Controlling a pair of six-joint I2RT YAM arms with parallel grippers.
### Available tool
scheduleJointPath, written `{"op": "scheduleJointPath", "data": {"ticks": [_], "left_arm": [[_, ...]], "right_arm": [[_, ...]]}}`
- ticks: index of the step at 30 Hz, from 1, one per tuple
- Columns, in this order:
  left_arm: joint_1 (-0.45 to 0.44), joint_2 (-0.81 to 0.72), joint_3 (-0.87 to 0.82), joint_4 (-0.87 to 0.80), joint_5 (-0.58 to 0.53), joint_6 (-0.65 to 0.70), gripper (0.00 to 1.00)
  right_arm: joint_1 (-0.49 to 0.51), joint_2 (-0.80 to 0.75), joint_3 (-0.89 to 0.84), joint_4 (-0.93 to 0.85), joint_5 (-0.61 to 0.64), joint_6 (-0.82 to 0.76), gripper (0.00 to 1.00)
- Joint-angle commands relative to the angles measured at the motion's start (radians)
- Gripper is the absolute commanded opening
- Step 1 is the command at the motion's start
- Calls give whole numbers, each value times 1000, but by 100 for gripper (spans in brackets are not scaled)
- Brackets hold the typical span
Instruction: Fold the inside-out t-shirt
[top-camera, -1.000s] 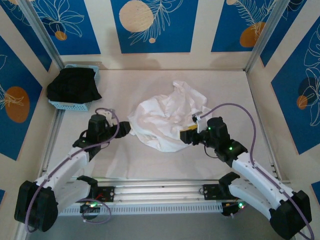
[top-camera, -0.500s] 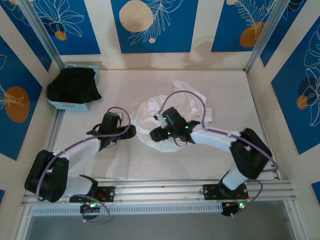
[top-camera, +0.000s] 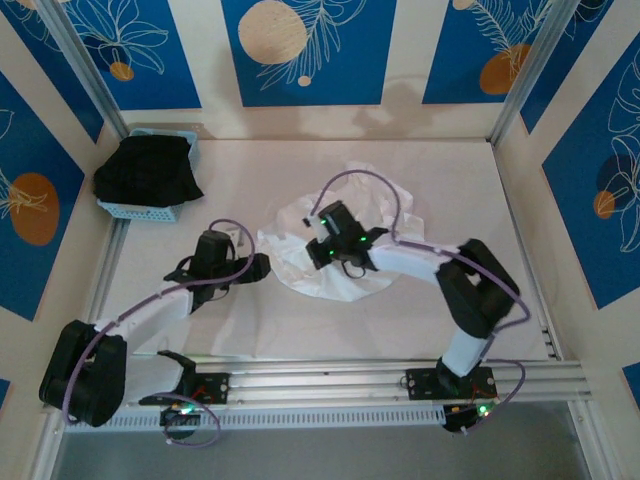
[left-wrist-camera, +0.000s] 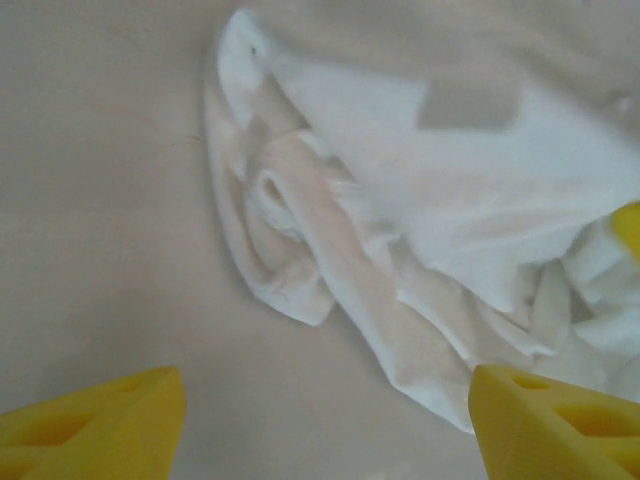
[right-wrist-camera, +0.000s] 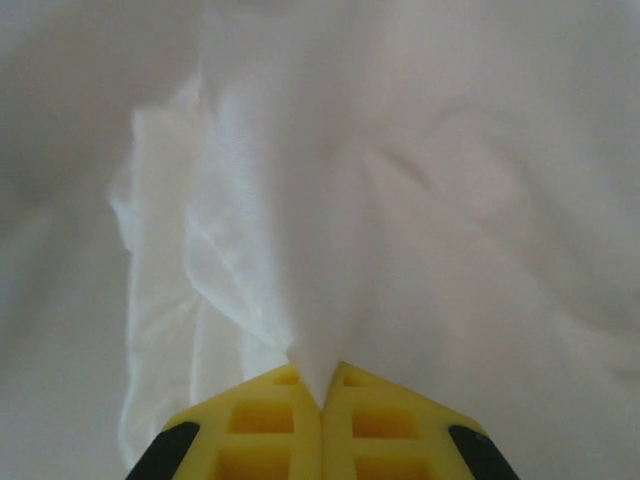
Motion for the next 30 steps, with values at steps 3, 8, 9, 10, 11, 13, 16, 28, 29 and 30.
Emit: {"op": "scheduleJointPath", "data": {"ticks": [3,8,9,10,11,13,16,28,29,30], "left_arm": [[-48,83,51,80,77,27,73],[-113,252,157,110,95,48,72],[-120,287,175,105,84,55,72],[-124,326,198,97,66,58,72],[-124,362,218,89,47,62,72],[-124,408,255,54,-20,79,71],[-125,418,282,26,-67,111,70],[-295,287,291,44,-82,388,51],[-304,317,319,34,-51,394,49],[-314,340,342,29,-31,398,48]], "right_arm": [[-102,-175,-92,46,-203,131,2],[-150,-247,-136,40,-227,158,2],[-158,-258,-141,38,-230,158,2],[-166,-271,-150,38,-232,159,2],[-174,-284,-157,34,-232,158,2],[-186,-307,-166,24,-236,152,1],[-201,-337,-174,-9,-239,129,1],[-254,-364,-164,-75,-326,78,1],[-257,-359,-164,-71,-330,81,1],[-258,-355,-163,-69,-333,83,1]]}}
